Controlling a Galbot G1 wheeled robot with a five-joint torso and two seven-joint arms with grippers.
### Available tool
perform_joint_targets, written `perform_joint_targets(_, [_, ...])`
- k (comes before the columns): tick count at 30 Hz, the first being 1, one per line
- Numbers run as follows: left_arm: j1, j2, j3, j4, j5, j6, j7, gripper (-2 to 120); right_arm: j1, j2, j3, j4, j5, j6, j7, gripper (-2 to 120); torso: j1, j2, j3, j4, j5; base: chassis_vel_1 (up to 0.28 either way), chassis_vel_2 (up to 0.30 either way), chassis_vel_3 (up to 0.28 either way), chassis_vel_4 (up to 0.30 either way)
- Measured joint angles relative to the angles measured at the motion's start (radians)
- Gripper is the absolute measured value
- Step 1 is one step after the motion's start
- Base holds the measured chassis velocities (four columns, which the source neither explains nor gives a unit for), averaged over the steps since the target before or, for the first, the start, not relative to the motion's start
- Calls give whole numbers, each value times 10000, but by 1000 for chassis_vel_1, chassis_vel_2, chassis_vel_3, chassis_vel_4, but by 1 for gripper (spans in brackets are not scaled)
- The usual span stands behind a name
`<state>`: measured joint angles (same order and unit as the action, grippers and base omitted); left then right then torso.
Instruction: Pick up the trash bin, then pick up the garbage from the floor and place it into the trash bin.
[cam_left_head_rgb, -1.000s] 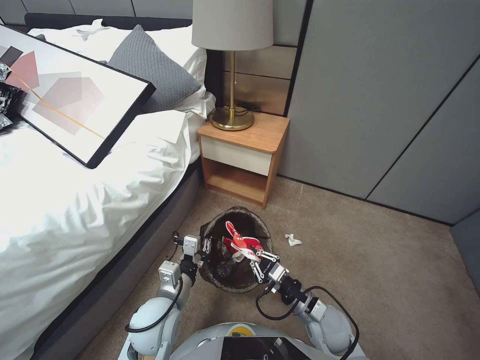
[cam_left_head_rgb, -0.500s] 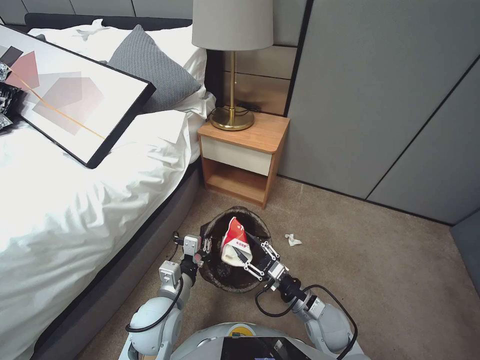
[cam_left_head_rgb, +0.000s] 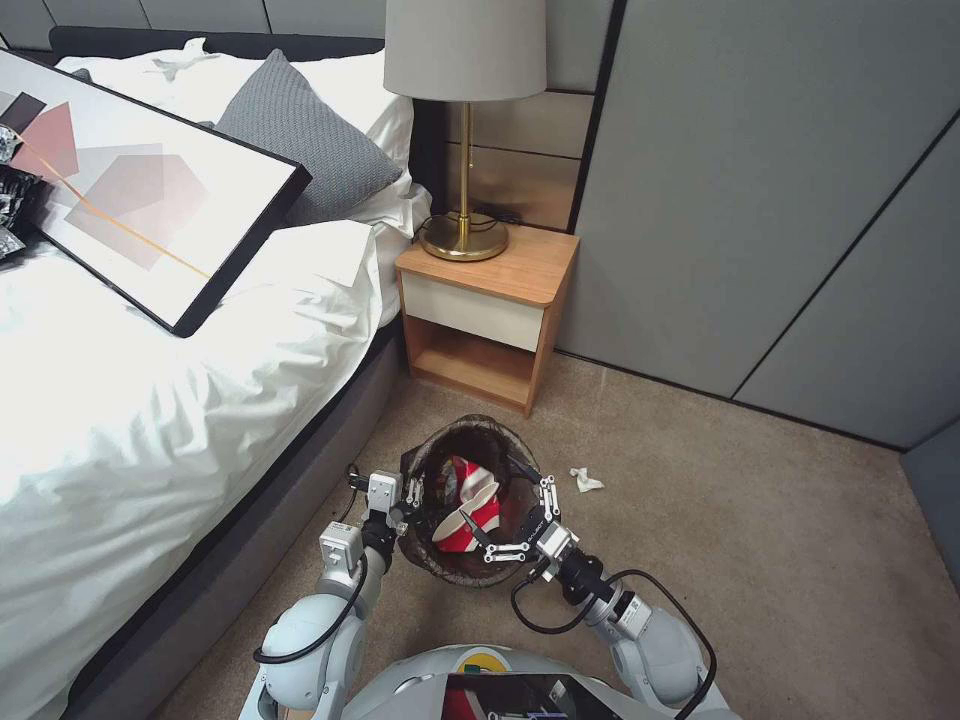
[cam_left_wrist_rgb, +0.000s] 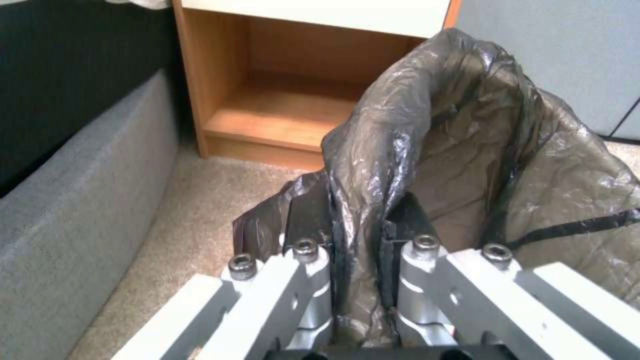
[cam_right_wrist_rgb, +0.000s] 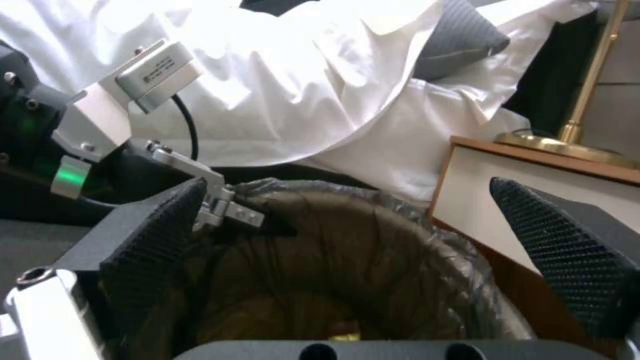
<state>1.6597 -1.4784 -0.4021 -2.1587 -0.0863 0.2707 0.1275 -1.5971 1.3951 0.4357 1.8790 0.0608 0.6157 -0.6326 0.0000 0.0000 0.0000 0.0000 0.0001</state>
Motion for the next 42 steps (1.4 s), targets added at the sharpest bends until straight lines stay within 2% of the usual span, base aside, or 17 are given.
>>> perform_joint_targets(5, [27,9,-2,-13,2,-9,0,7,-54,41,186,374,48,20,440,100,0,0,0,1,0,0,0,0,0])
perform_joint_targets(8, [40,25,-68,-13,3,-39,0,7,-322,124,568,1067,-26,47,1574,100,0,0,0,1,1,0,0,0,0])
perform_joint_targets(9, [39,34,-104,-13,2,-49,-1,7,-536,161,736,1337,-136,22,2235,100,0,0,0,1,-1,0,0,0,0])
perform_joint_targets(10, [39,34,-104,-13,2,-49,-1,7,-536,161,736,1337,-136,22,2235,100,0,0,0,1,-1,0,0,0,0])
perform_joint_targets(13, [12,40,-218,15,-20,-101,-1,7,-1394,395,1173,1761,-517,152,4255,100,0,0,0,-1,-1,0,0,0,0])
perform_joint_targets(14, [12,40,-218,15,-20,-101,-1,7,-1394,395,1173,1761,-517,152,4255,100,0,0,0,-1,-1,0,0,0,0])
perform_joint_targets(17, [-5,46,-283,42,-53,-120,-8,7,-2079,570,1394,1717,-459,490,5337,100,0,0,0,-3,-1,0,0,0,0])
perform_joint_targets(19, [2,40,-308,49,-56,-131,-11,7,-2213,623,1464,1526,-395,666,5649,100,0,0,0,-4,-2,0,0,0,0])
perform_joint_targets(28, [37,-5,-364,8,-32,-146,-23,7,-2233,1025,1546,546,-529,1347,6243,100,0,0,0,0,0,0,0,0,0])
perform_joint_targets(35, [54,-8,-371,-2,-17,-145,-23,7,-2113,1107,1495,424,-539,1406,6234,100,0,0,0,0,0,0,0,0,0])
perform_joint_targets(38, [63,-15,-367,-7,-6,-145,-23,7,-1976,1086,1503,436,-493,1330,6218,100,0,0,0,0,0,0,0,0,0])
perform_joint_targets(42, [70,-20,-353,-14,20,-145,-23,7,-1355,839,1591,731,-259,594,6403,100,0,0,1,0,0,0,0,0,0])
